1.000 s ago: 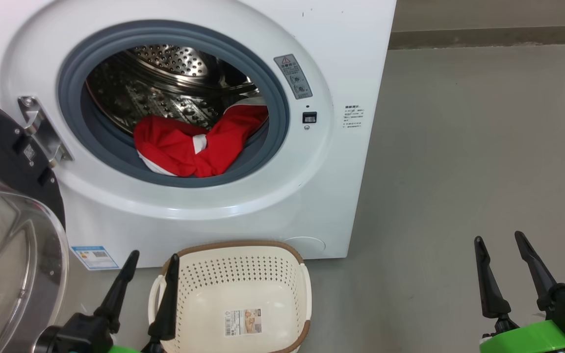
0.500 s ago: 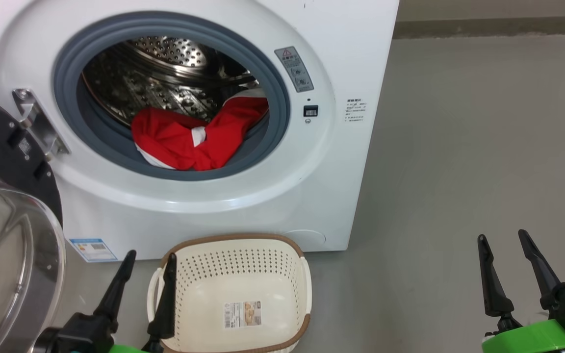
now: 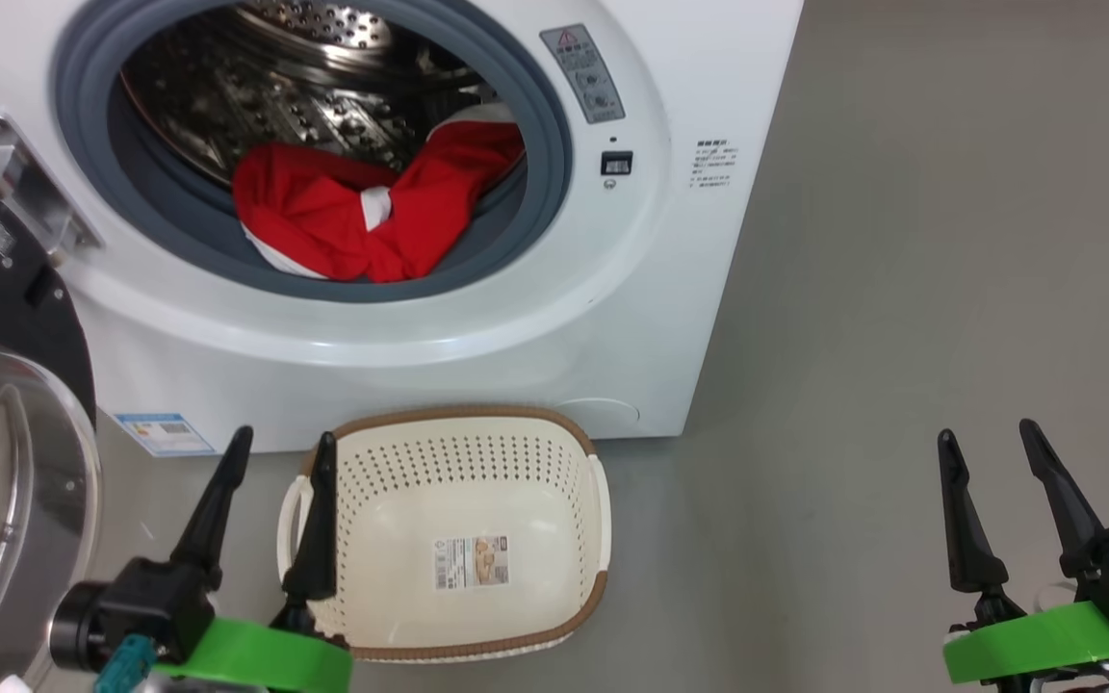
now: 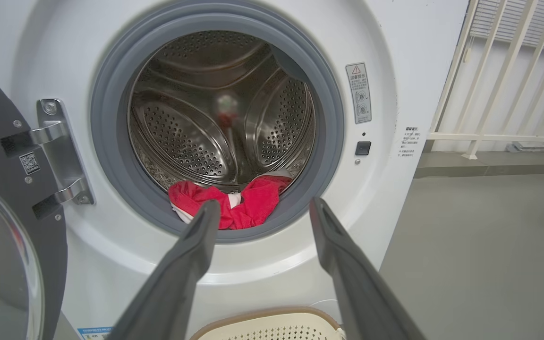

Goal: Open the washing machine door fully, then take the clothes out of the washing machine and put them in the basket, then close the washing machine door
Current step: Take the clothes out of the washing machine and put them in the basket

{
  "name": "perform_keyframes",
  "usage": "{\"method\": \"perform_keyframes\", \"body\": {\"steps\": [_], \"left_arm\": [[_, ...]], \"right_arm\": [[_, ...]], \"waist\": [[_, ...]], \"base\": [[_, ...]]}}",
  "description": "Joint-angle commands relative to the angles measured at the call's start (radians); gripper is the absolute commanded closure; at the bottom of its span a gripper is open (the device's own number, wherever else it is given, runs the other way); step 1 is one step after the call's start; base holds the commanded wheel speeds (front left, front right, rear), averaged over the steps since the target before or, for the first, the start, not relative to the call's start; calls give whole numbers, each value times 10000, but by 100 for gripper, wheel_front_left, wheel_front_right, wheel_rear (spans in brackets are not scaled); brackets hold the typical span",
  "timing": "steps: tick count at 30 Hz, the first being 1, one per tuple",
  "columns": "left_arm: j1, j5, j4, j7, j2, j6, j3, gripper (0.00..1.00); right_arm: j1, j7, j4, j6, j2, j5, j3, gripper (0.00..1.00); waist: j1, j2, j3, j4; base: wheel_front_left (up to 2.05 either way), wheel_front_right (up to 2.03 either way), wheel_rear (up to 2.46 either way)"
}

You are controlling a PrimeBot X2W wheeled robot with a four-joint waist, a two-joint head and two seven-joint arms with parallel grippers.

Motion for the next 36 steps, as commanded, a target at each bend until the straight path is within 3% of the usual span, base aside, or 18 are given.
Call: {"method": "perform_keyframes", "body": {"steps": [1,6,14,36], "left_arm": [[-512,115,-181,-102,167,59,298,0],[-1047,62,-8,-131,128,76,316,0],[-2363,201,394,164,169,469,417,0],[-6509,-43,3189,433,647,83,404,0]], "right_arm": [[-410,-63,-290,62,-139,-64,294,0],[-629,-63,-357,62,-139,-64,409,0],[-1031,-63,-468,62,-139,-42,471,0],[-1807,-63,-509,62,-139,254,812,0]], "waist": [[0,0,303,-10],[0,0,854,-50],[0,0,1628,-86],[0,0,3148,-557]], "base": [[0,0,0],[0,0,0],[0,0,0],[0,0,0]]}}
